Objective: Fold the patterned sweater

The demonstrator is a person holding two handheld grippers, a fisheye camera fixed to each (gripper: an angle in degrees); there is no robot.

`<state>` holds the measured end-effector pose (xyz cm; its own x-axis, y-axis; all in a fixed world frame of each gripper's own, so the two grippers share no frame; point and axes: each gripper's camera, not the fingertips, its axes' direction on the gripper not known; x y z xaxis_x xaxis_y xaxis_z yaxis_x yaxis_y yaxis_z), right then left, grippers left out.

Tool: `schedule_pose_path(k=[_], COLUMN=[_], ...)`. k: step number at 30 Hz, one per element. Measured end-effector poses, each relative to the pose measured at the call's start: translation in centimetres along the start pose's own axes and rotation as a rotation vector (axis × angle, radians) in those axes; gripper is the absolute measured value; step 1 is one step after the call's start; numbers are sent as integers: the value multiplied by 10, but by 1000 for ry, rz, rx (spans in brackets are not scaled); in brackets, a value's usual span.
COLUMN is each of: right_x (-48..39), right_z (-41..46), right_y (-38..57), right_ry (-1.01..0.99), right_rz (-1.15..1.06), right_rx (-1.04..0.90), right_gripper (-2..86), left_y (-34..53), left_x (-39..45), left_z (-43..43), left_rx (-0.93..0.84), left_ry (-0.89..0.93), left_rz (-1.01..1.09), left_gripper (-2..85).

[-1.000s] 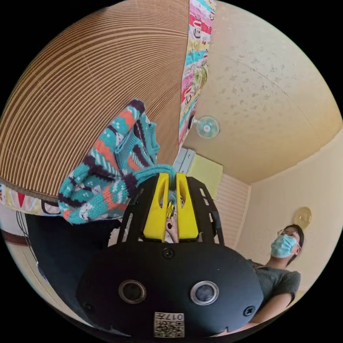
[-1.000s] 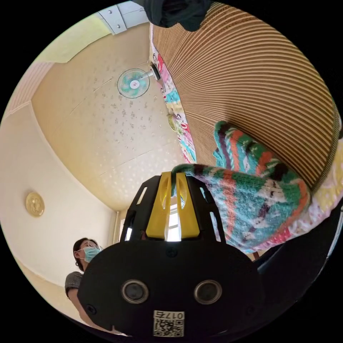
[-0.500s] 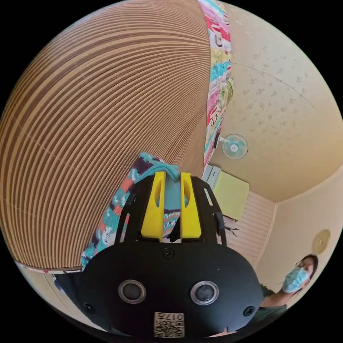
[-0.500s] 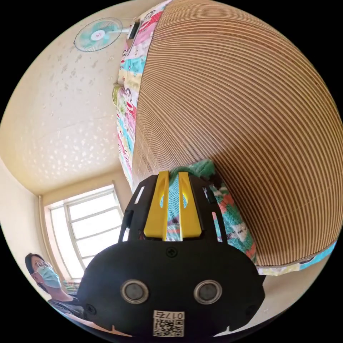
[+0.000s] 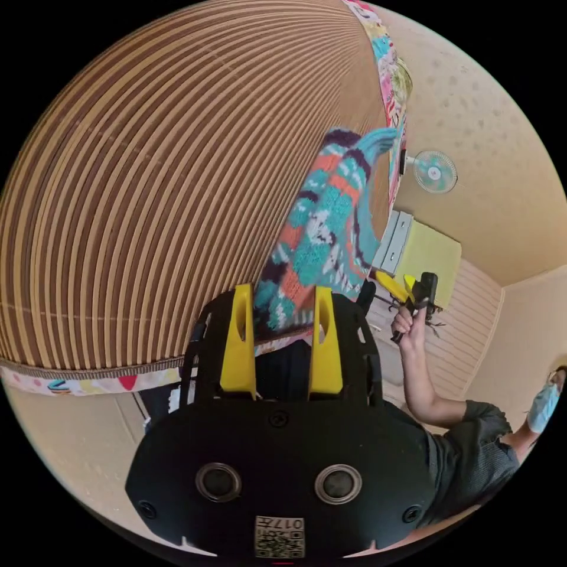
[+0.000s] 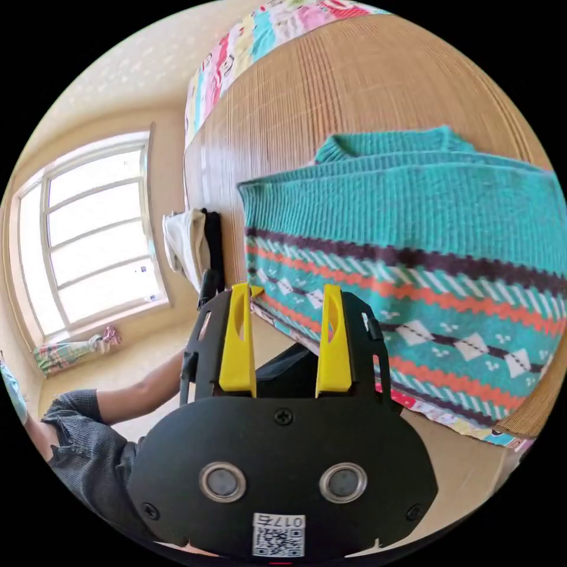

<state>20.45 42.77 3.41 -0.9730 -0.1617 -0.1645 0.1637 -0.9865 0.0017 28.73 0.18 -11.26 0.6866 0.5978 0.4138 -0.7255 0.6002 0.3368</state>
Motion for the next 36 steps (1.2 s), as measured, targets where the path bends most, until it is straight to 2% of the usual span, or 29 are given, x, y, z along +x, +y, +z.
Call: schedule_pose_path(k=[2,3,6,8,9,11,13,15,17,18,20,22,23,25,28,32,34,36], right_x=[-30,-46,-89,-110,-122,-133,-137,-138,-141,-139,-128,-102,-92,-41,41,142,204,233], right_z=[30,47,72,89,102,123,144,146,117,80,8,-93,-117,-201,-267,-300,-298,-296], right_y=[-23,-39,-75,-92,-100,-108,-106,-97,-90,-84,-62,-2,16,95,171,216,230,241], right_ry=[14,78,166,290,417,619,901,1000,908,794,590,345,288,102,-45,-108,-66,-23], right_rz=[-14,16,17,33,27,11,-45,-143,-184,-182,-198,-301,-327,-417,-405,-195,24,129], right_rx=[-78,-130,-232,-354,-441,-594,-778,-857,-820,-727,-558,-313,-248,-15,160,236,232,198], right_gripper=[199,214,256,264,260,237,152,113,100,95,93,91,90,89,87,89,111,151], left_y=[-3,-3,5,18,21,36,47,56,65,67,78,81,78,70,50,15,-5,-28], left_x=[-13,-10,32,75,86,131,160,180,190,191,190,180,171,155,133,116,109,101], left_z=[5,4,-2,-4,-3,9,24,38,48,48,30,14,9,10,33,96,128,159], left_rx=[-31,-38,-62,-46,-37,-6,23,50,77,83,108,104,81,38,-26,-122,-153,-176], left_ry=[116,113,15,-34,-58,-207,-318,-399,-455,-441,-212,-40,14,24,-21,-33,-56,-70], left_rz=[-17,-3,172,280,298,391,466,508,534,551,657,698,692,657,606,566,534,490], left_gripper=[107,101,81,75,74,66,64,64,69,72,96,106,113,122,131,154,172,193])
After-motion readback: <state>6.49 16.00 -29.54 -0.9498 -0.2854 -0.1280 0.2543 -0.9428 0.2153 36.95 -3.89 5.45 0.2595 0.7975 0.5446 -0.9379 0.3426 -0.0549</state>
